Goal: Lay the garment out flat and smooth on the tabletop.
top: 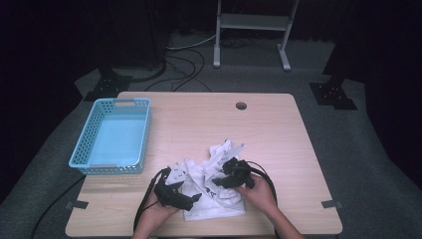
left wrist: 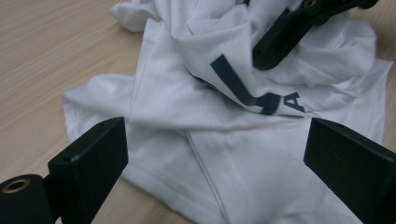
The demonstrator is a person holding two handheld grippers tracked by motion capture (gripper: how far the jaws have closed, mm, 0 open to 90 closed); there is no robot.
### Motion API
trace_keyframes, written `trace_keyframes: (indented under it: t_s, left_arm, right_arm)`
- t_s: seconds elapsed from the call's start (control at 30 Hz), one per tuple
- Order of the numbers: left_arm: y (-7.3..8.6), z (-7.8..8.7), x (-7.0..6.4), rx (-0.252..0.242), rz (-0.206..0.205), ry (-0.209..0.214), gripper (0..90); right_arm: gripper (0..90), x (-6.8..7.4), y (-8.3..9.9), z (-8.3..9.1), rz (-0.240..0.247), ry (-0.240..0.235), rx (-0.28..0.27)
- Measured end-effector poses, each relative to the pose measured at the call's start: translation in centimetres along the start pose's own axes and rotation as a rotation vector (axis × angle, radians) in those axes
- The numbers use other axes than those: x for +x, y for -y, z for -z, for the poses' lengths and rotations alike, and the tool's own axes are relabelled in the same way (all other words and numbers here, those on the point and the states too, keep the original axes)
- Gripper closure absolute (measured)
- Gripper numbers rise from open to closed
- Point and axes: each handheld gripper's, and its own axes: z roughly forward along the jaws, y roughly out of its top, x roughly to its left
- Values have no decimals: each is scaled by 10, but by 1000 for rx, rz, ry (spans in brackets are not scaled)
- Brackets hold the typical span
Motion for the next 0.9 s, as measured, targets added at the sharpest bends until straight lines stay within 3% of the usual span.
trace_keyframes:
  t_s: [0.07,0.17,0.3,0.33,0.37,0.4,0.43,0.47,0.5,0.57,0.63,0.67,0.73,0.77,0.8,0.87,0.9]
  left_arm:
    - [-1,-1,-2,-2,-6,1,55]
    - [-2,-3,-5,-3,-9,2,55]
    - [-4,-4,-8,3,-16,4,54]
    - [-5,-6,-9,-1,-17,4,55]
    - [-8,-8,-10,-3,-20,6,55]
    - [-12,-11,-11,-1,-28,12,55]
    - [-16,-14,-13,-2,-43,13,55]
    - [-24,-22,-17,-18,-63,27,73]
    - [-28,-27,-19,-18,-75,35,101]
    - [-31,-33,-20,-10,-85,38,111]
    - [-39,-50,-21,18,-98,67,200]
    - [-39,-50,-21,18,-98,67,227]
    - [-39,-61,-16,69,-94,77,229]
    - [-38,-64,-14,101,-94,71,229]
    - [-34,-66,-11,123,-94,73,230]
    - [-25,-61,-5,101,-88,93,232]
    - [-23,-56,-3,115,-100,84,243]
  right_arm:
    - [703,5,7,18,21,29,-17]
    - [703,-4,30,51,7,58,-24]
    - [699,-34,83,87,-46,177,92]
    - [662,-43,97,93,-71,224,157]
    - [574,-52,109,99,-105,234,208]
    - [498,-57,118,107,-136,228,218]
    - [477,-60,123,117,-154,225,187]
    - [436,-62,122,132,-166,185,79]
    - [438,-62,118,134,-162,167,42]
    - [440,-60,113,131,-143,161,38]
    - [486,-54,99,102,-94,117,64]
    - [500,-53,96,91,-78,110,76]
    - [510,-52,92,71,-68,75,95]
    - [510,-52,92,71,-68,75,95]
    - [516,-50,92,64,-65,67,100]
    - [527,-42,94,56,-30,87,110]
    - [527,-33,98,57,-18,83,99]
